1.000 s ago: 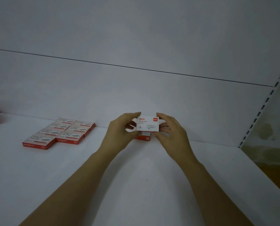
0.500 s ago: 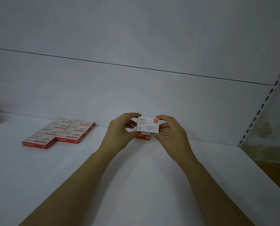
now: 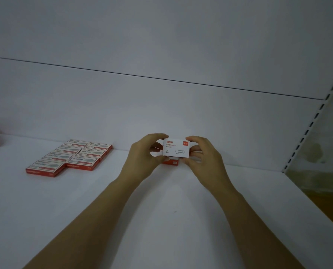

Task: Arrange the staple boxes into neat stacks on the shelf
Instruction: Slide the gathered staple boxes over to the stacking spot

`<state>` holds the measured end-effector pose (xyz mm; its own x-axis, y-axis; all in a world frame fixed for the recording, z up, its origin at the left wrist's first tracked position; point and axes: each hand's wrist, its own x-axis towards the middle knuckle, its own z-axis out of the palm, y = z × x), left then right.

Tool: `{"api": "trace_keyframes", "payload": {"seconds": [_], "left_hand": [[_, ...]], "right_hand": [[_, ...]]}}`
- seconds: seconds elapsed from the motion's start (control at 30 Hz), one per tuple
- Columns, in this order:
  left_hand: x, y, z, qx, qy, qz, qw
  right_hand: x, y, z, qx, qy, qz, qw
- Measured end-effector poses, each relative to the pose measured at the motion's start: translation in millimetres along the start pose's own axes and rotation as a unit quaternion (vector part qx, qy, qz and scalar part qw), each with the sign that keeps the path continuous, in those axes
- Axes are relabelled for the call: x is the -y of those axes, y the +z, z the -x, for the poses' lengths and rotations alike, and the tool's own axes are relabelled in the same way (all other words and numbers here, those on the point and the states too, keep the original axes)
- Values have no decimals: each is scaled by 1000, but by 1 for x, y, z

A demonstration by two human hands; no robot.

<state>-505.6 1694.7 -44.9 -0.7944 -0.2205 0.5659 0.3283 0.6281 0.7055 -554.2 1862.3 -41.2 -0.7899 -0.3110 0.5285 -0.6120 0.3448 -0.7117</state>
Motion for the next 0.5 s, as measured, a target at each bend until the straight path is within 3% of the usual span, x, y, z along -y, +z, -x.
{"api": "trace_keyframes", "payload": {"seconds": [0.17,0.5], "left_hand": [[-5,1,-2,45,-61,-7,997],[13,-8,-28,143,-168,-179,959]], "right_hand": [[-3,-4,-1,22,26,-3,999],[-32,-22,-6,12,145,98,985]]}}
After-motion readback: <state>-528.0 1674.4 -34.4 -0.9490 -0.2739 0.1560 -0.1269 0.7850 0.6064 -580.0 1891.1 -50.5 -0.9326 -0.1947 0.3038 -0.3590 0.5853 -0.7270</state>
